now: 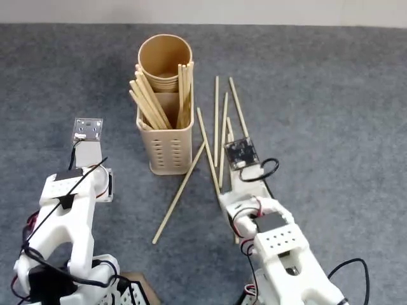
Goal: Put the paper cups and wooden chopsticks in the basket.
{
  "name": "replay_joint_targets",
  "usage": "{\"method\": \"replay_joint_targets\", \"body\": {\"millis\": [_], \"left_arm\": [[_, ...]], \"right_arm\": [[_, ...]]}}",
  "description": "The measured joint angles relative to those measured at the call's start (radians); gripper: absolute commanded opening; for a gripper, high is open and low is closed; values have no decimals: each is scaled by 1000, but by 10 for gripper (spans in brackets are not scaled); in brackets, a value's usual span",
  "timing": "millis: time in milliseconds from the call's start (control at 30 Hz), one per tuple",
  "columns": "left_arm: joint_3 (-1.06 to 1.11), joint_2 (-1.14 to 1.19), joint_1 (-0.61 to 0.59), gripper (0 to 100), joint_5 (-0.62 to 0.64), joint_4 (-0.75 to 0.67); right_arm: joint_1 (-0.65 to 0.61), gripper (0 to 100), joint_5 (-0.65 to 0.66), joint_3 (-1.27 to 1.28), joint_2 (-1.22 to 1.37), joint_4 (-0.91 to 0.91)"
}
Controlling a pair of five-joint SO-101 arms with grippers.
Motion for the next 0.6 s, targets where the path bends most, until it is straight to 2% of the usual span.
{"method": "replay_joint_targets", "body": {"millis": [400,600], "left_arm": [[0,0,0,154,0,0],[0,0,0,154,0,0]], "right_arm": [[-9,151,0,35,0,0],[-11,151,0,26,103,0]]}}
